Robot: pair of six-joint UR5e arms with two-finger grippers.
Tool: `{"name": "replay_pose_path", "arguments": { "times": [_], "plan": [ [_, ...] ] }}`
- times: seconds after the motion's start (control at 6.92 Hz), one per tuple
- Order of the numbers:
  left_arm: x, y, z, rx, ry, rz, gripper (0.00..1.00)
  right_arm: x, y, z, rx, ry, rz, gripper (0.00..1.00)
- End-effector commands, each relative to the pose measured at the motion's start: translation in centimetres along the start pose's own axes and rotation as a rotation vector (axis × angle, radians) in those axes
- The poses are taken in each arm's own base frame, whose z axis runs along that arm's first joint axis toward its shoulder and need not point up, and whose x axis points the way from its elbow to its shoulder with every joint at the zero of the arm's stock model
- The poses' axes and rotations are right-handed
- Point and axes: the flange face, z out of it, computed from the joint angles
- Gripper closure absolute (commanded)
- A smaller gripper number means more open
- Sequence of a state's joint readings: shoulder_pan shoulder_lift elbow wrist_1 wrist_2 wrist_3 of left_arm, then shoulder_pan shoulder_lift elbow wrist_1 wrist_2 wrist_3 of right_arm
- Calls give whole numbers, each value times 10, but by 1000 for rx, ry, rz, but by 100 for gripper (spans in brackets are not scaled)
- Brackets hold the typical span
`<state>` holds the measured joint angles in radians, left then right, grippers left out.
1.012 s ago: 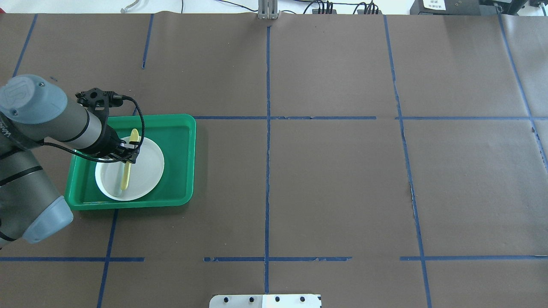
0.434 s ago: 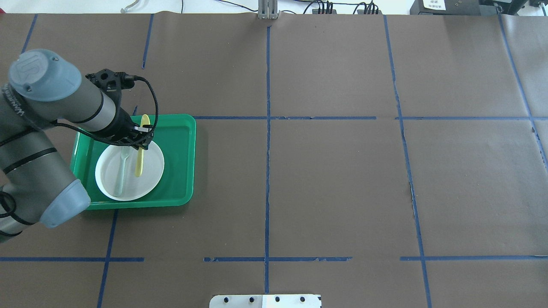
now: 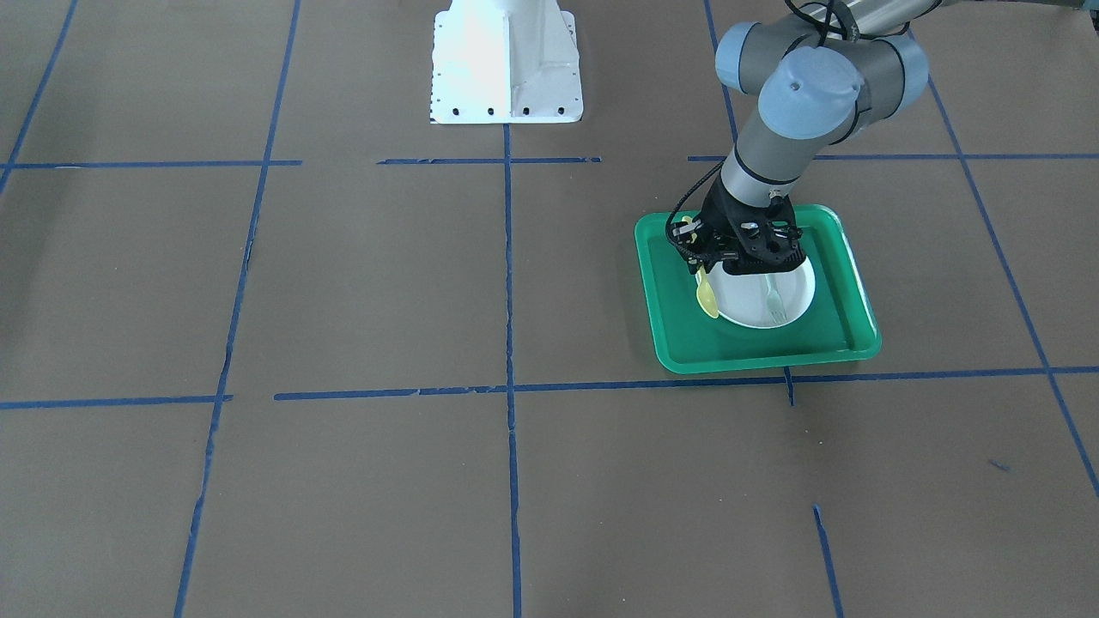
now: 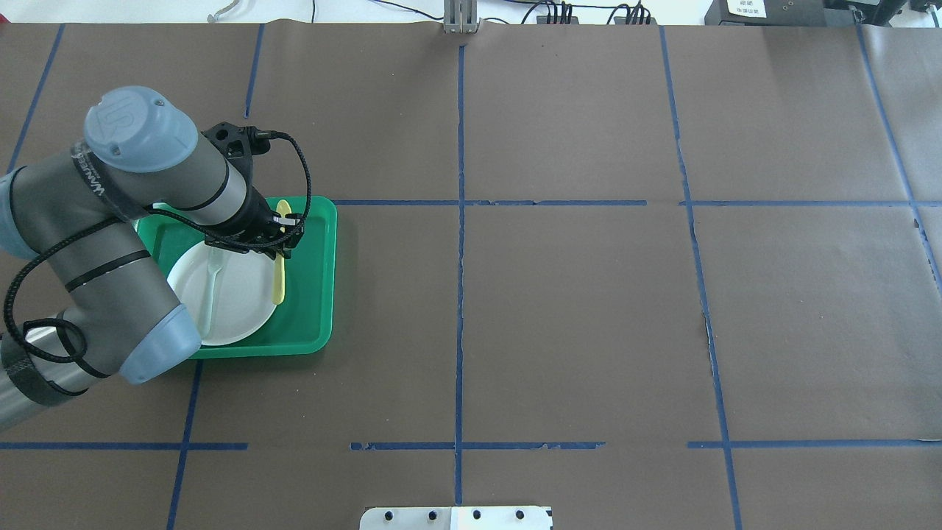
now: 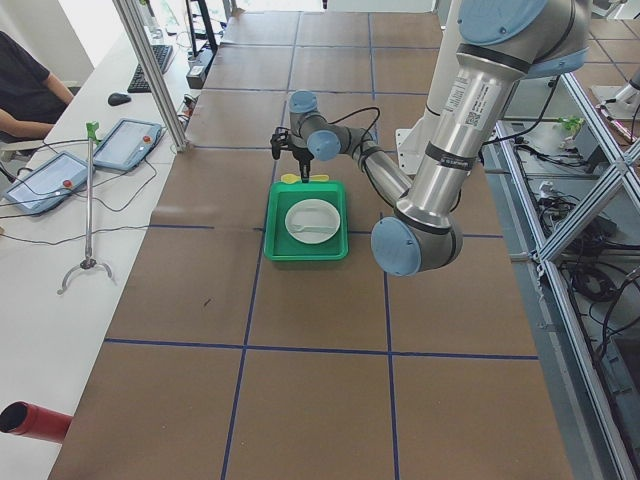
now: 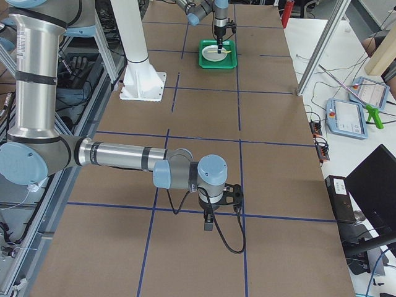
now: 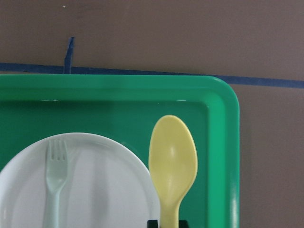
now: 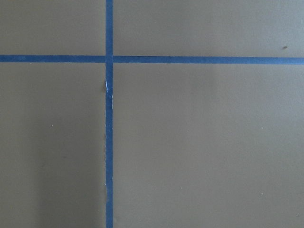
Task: Place spoon
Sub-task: 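Lift the yellow spoon off the plate and carry it beside the plate, then lower the spoon onto the green tray and open the left gripper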
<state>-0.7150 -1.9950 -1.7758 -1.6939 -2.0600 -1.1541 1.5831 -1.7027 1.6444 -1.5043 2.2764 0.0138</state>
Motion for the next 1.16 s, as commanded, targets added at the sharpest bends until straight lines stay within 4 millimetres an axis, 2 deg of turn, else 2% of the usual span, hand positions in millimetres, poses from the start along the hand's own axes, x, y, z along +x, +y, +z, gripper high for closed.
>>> {"name": "replay_pose_path", "arguments": {
  "times": [0.0, 0.58, 1.01],
  "plan": [
    [6, 6, 37, -23, 2, -8, 100, 0, 0, 0, 0, 0, 0, 0],
    [-3, 10, 61, -48, -32, -6, 100, 0, 0, 0, 1, 0, -1, 0],
    [-5, 9, 65, -44, -23, 0, 100, 0, 0, 0, 0, 0, 0, 0]
  ]
}}
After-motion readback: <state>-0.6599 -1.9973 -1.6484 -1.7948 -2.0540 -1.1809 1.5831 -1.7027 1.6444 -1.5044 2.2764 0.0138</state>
